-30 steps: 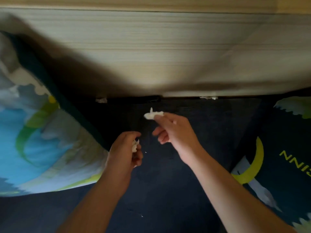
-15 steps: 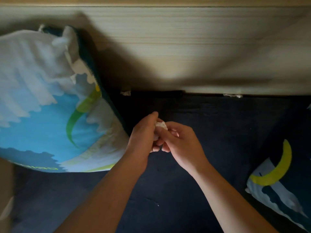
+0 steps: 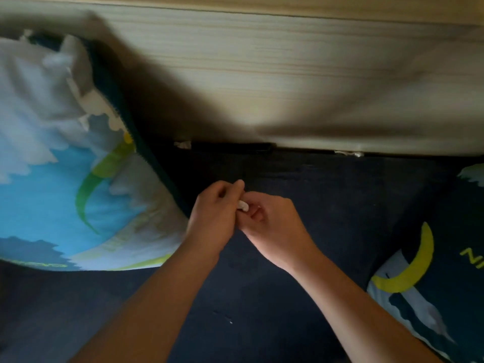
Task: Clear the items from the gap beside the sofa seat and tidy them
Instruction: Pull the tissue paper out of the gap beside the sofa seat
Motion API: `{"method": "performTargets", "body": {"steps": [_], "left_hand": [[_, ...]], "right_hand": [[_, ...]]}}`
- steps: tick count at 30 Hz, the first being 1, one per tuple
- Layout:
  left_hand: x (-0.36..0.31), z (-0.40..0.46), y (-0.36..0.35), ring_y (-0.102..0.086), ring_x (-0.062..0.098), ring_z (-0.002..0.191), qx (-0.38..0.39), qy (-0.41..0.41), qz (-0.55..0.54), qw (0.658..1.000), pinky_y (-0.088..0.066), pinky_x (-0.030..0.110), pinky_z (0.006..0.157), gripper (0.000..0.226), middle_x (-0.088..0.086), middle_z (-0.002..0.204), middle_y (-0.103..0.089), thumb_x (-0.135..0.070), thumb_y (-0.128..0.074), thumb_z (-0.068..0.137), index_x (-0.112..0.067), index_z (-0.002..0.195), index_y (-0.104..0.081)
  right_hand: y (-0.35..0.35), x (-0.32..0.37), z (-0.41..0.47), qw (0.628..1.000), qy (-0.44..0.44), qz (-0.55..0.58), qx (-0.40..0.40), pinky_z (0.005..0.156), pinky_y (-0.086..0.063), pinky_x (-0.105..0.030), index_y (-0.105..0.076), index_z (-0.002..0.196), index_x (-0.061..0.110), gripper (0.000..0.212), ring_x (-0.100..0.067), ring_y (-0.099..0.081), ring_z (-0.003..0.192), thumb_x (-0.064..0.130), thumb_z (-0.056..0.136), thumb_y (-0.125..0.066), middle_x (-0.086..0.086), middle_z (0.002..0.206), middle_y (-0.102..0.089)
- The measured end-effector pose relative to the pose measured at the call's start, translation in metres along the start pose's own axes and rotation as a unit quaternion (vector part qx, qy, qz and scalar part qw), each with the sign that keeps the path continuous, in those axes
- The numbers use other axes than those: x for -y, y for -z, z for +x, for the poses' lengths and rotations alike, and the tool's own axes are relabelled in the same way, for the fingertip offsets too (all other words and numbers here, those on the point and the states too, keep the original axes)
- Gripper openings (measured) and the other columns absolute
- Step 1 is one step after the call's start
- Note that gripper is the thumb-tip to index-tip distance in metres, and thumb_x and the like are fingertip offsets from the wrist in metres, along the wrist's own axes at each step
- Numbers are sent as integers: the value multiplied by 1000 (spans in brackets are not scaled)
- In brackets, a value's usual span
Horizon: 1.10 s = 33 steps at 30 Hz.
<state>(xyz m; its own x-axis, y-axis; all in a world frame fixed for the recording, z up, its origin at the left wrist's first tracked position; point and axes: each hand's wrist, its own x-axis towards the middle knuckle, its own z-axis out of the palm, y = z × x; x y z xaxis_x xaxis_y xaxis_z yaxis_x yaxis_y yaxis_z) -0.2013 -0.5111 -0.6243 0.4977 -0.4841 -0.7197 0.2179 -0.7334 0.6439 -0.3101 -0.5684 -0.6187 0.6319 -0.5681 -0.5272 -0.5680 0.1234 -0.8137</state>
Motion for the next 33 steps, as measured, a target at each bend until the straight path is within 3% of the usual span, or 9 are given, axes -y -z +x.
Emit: {"method": "performTargets", "body": {"steps": [2, 5, 7, 10, 15, 21, 23, 25, 33], "left_hand": [[0, 7, 7, -60, 12, 56, -38, 15, -11, 999, -46, 30, 54, 26, -3, 63, -65, -38, -61, 97, -20, 79, -68], [-3, 18, 24, -55, 12, 50, -45, 44, -125, 990, -39, 24, 45, 20, -2, 61, -61, -32, -64, 96, -16, 84, -63], [-4, 20, 29, -52, 10, 48, -32, 42, -154, 987, -35, 22, 42, 17, -5, 58, -59, -30, -65, 96, -16, 86, -62], [-3, 22, 35, -48, 9, 44, -31, 41, -176, 983, -30, 20, 38, 16, -8, 52, -58, -26, -64, 97, -13, 89, -60], [0, 32, 50, -46, 10, 42, -20, 45, -204, 978, -23, 18, 38, 16, -3, 54, -56, -20, -54, 103, -12, 89, -53], [12, 37, 56, -48, 11, 41, -38, 44, -233, 971, -25, 19, 37, 7, -7, 50, -58, -23, -52, 103, -18, 101, -55], [17, 38, 60, -48, 9, 41, -37, 32, -238, 970, -24, 18, 37, 12, -10, 50, -58, -25, -46, 105, -19, 102, -57], [20, 41, 64, -47, 9, 41, -36, 26, -241, 969, -24, 18, 36, 19, -9, 51, -57, -25, -41, 107, -18, 103, -58], [20, 48, 69, -47, 9, 41, -38, 25, -258, 965, -25, 17, 36, 24, -2, 53, -56, -29, -39, 108, -15, 102, -58]], "right_hand": [[0, 3, 5, 1000, -6, 18, 17, 54, -42, -12, -75, 80, 30, 14, 3, -60, 57, 25, 89, -65, 19, 62, -69], [5, 8, 24, 999, -21, 48, 8, 59, -50, -24, -77, 97, 29, 12, -8, -63, 60, 27, 86, -73, 7, 67, -69], [4, 9, 43, 997, -39, 70, -13, 64, -53, -31, -76, 101, 21, 14, -14, -66, 62, 20, 89, -70, -3, 73, -72], [-16, 10, 77, 992, -73, 96, -47, 59, -53, -28, -72, 103, 14, 16, -11, -63, 56, 8, 93, -61, -9, 72, -71], [-66, 13, 133, 989, -72, 107, -72, 91, -56, -46, -73, 117, 9, 27, -30, -71, 101, 12, 92, -63, -16, 107, -76], [-101, 6, 187, 981, -138, 125, -60, 103, -49, -47, -69, 123, 1, 31, -37, -63, 119, 17, 98, -59, -23, 125, -69], [-108, 4, 198, 985, -133, 81, -74, 98, -49, -37, -70, 123, 2, 32, -36, -61, 121, 20, 99, -59, -22, 127, -68], [-113, 3, 205, 983, -136, 55, -107, 80, -43, -24, -71, 120, 5, 32, -35, -62, 119, 25, 98, -61, -20, 127, -69], [-120, 3, 215, 964, -190, 65, -175, 73, -39, -26, -75, 113, 7, 32, -37, -65, 113, 29, 91, -68, -19, 121, -71]]}}
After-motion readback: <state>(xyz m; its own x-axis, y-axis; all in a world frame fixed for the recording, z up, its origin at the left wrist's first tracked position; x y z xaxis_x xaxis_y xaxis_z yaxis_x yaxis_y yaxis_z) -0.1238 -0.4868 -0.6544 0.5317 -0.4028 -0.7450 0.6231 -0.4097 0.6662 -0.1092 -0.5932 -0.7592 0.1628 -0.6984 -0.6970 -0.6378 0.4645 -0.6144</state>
